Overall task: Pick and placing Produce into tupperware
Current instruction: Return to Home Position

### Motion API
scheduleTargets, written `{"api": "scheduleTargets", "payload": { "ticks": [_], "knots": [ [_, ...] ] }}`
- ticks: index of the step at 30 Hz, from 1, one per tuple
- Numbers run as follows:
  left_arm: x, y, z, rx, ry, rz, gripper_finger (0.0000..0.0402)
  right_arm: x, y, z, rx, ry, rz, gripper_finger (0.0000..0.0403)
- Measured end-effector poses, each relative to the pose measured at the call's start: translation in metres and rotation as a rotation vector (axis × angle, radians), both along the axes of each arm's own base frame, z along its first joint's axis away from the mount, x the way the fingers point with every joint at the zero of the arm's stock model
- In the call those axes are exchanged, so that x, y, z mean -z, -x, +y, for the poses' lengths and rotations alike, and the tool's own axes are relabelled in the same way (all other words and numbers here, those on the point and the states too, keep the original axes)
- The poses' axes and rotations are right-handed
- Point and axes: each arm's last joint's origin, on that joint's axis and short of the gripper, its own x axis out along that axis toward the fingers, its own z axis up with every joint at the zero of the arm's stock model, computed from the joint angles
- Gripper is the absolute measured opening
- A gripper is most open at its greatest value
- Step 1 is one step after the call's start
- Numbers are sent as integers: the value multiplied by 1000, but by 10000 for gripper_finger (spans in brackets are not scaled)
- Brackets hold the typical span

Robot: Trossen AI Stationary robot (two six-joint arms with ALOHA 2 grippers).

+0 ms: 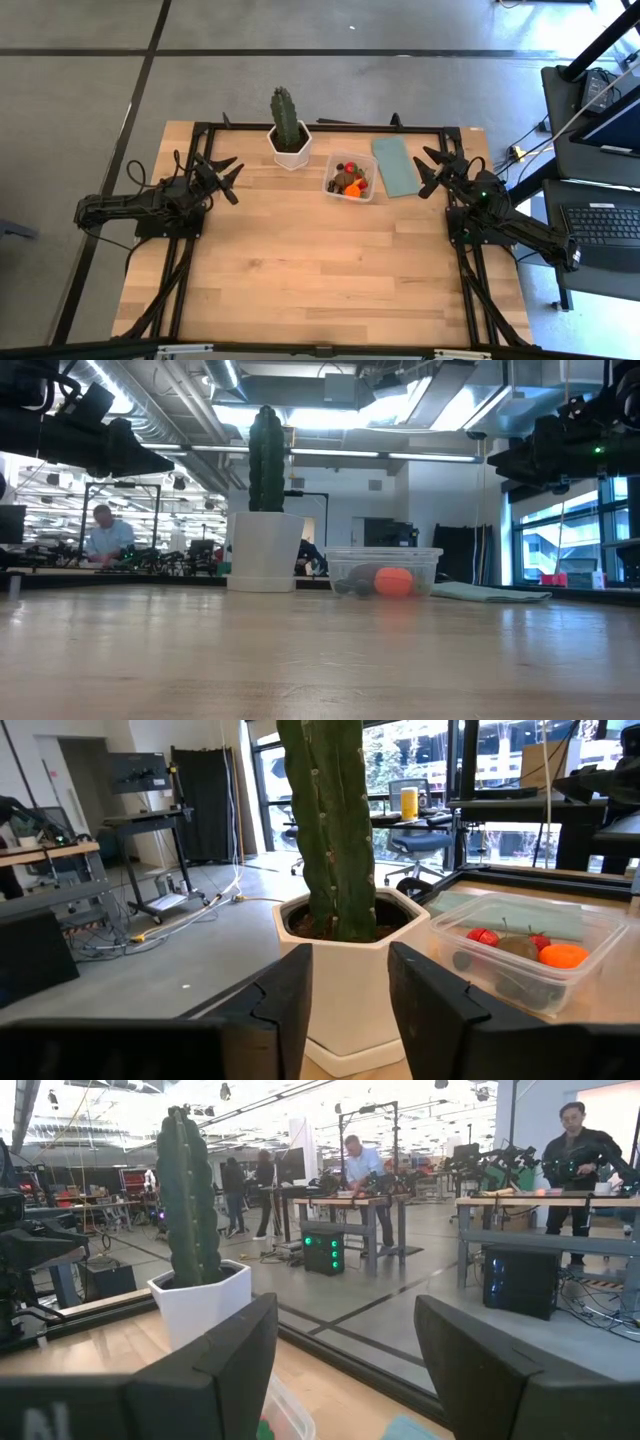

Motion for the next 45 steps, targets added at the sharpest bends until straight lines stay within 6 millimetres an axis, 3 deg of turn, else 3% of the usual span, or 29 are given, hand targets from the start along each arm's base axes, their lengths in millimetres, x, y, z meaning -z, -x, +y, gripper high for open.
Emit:
{"api": "scheduleTargets", "payload": {
  "ticks": [45],
  "knots": [
    [0,0,0,0,0,0,64,0,0,0,0,0,0,239]
  ]
}}
